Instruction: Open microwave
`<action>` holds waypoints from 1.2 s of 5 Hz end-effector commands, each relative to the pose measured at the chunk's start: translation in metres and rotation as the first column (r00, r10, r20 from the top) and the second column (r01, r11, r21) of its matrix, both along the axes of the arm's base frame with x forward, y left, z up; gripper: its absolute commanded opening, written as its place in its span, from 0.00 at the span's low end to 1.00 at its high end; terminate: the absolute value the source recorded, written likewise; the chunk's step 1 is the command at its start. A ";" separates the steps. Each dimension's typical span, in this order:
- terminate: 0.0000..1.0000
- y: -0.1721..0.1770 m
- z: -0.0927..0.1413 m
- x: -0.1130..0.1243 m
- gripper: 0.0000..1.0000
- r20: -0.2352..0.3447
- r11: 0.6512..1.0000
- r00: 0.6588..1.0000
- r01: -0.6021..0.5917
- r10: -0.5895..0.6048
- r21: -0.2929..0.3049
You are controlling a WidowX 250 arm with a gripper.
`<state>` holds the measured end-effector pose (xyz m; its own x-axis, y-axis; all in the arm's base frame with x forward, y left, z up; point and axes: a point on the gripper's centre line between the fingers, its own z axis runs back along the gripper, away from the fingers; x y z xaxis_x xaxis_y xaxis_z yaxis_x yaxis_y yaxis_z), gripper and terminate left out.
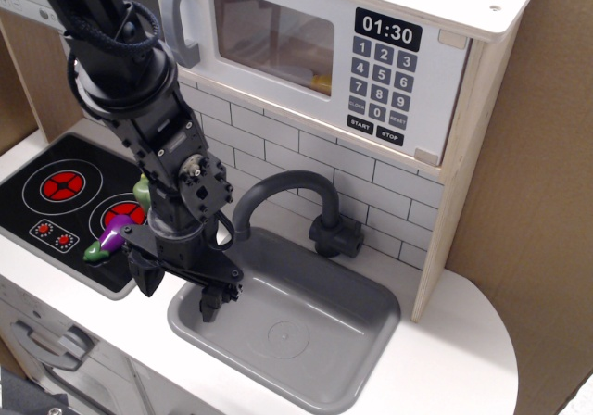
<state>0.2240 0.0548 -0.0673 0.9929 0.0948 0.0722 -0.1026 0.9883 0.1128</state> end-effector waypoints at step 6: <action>0.00 0.038 0.144 0.084 1.00 0.228 0.988 0.967 0.079 -0.109 0.135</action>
<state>0.3041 0.0930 0.0631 0.9644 -0.0210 0.2636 -0.0354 0.9776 0.2073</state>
